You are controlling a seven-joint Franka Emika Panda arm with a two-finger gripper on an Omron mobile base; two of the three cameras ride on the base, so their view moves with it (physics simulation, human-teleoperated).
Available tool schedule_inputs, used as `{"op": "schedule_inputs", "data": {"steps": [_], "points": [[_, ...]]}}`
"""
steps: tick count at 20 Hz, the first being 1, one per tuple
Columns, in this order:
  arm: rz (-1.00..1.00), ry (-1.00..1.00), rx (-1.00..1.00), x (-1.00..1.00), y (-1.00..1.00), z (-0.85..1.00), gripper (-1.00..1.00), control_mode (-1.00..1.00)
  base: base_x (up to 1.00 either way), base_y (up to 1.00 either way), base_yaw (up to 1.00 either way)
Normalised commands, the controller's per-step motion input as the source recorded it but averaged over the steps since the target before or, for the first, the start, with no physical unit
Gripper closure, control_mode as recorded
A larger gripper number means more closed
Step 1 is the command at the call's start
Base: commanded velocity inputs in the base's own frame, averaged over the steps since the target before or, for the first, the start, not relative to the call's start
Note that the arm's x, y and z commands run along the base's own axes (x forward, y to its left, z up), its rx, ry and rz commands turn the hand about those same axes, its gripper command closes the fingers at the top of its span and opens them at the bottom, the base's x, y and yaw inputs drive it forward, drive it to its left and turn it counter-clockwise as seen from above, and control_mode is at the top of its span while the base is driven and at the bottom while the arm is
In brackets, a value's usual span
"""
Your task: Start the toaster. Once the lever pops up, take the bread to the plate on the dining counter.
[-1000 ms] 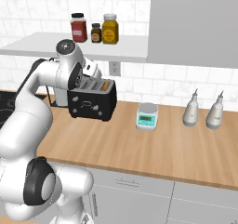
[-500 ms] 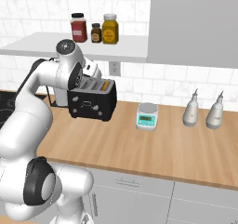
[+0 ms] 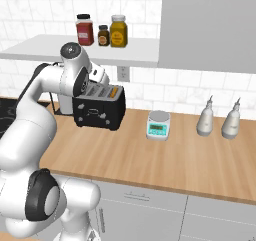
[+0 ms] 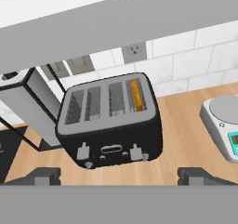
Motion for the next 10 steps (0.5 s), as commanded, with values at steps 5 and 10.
{"op": "schedule_inputs", "data": {"steps": [5, 10], "points": [[0.0, 0.0, 0.0, 0.0, 0.0, 0.0, -1.0, -1.0, 0.0, 0.0, 0.0], [0.0, 0.0, 0.0, 0.0, 0.0, 0.0, -1.0, -1.0, 0.0, 0.0, 0.0]]}}
